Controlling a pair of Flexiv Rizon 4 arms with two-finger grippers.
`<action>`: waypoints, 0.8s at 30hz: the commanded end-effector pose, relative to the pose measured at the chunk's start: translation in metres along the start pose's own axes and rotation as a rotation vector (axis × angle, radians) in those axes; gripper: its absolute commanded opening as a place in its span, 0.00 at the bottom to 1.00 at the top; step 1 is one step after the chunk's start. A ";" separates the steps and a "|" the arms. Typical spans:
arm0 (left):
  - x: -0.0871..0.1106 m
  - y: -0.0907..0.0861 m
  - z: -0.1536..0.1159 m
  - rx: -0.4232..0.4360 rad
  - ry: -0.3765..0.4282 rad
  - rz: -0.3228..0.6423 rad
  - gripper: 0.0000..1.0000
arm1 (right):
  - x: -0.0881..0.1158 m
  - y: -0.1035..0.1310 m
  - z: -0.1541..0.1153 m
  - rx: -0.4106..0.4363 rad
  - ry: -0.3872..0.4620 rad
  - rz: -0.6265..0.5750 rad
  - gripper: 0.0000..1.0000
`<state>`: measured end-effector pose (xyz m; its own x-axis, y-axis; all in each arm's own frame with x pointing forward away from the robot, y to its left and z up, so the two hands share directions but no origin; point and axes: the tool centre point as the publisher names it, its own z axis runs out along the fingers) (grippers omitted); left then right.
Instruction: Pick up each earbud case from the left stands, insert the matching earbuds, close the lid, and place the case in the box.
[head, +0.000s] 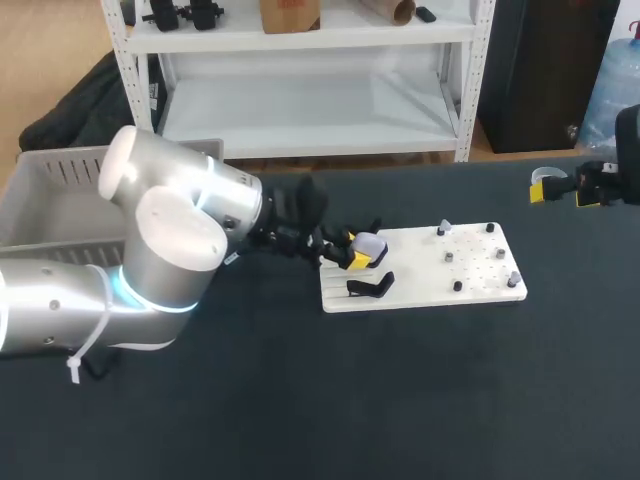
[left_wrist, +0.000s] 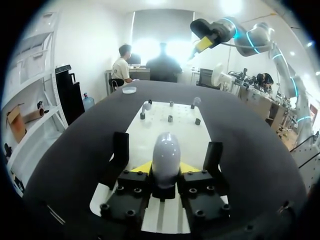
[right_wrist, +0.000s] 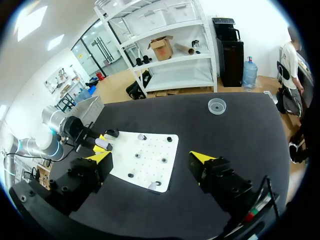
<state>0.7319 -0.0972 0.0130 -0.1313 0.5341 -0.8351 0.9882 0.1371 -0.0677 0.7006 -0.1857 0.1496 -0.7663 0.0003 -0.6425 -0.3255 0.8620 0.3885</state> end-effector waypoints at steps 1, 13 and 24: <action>0.001 0.000 -0.003 0.008 -0.009 -0.001 0.00 | 0.000 0.000 0.000 -0.001 0.001 0.000 1.00; -0.019 -0.012 -0.028 0.038 -0.064 0.018 0.00 | 0.000 0.000 0.000 -0.001 0.001 0.000 1.00; -0.052 -0.021 -0.047 -0.012 -0.103 0.048 0.00 | 0.000 0.000 0.000 -0.001 0.001 0.000 1.00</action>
<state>0.7241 -0.0912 0.0794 -0.0775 0.4581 -0.8855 0.9946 0.0969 -0.0369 0.7006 -0.1857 0.1496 -0.7663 0.0003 -0.6425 -0.3254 0.8620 0.3886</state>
